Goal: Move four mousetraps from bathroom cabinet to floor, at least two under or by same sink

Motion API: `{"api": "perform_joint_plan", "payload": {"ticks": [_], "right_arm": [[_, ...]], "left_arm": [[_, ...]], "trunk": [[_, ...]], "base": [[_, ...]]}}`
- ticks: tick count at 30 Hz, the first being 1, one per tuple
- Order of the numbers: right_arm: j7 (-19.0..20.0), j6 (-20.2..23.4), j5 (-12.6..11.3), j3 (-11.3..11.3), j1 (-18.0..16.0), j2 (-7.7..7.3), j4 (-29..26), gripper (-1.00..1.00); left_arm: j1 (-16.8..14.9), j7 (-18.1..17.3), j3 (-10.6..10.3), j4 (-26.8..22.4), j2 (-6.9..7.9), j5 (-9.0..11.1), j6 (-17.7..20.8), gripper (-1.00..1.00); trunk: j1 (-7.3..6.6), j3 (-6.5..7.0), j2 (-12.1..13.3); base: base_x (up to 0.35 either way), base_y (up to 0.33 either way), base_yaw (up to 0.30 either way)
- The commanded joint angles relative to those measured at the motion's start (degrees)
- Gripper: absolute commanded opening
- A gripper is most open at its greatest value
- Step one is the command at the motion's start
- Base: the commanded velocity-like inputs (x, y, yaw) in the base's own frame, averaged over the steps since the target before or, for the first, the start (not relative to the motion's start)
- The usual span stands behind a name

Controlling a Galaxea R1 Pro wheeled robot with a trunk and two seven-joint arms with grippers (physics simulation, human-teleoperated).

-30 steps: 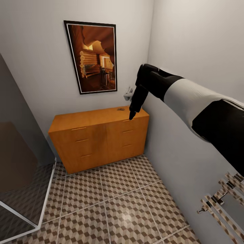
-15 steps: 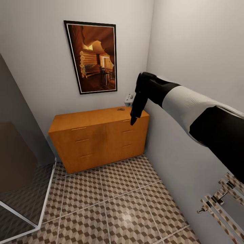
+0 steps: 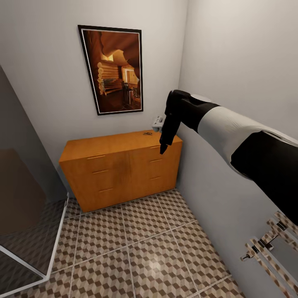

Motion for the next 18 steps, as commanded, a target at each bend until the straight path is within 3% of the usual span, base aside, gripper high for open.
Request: {"api": "perform_joint_plan", "payload": {"ticks": [1,10,18], "right_arm": [[0.3,0.5,0.6,-0.3,0.0,0.0,-0.1,1.0],[0.3,0.5,0.6,-0.3,0.1,0.0,-0.1,1.0],[0.3,0.5,0.6,-0.3,0.2,0.0,-0.1,1.0]], "left_arm": [[-0.1,0.1,-0.5,0.3,-0.06,0.5,-0.4,1.0],[-0.1,0.0,-0.5,0.3,-0.3,0.5,1.3,1.0],[-0.1,0.0,-0.5,0.3,-0.35,0.5,3.0,1.0]], "trunk": [[0.03,-0.12,-0.1],[0.03,-0.12,-0.1],[0.03,-0.12,-0.1]], "base": [[0.0,0.0,0.0],[0.007,0.0,0.0],[0.14,0.0,0.0]]}}
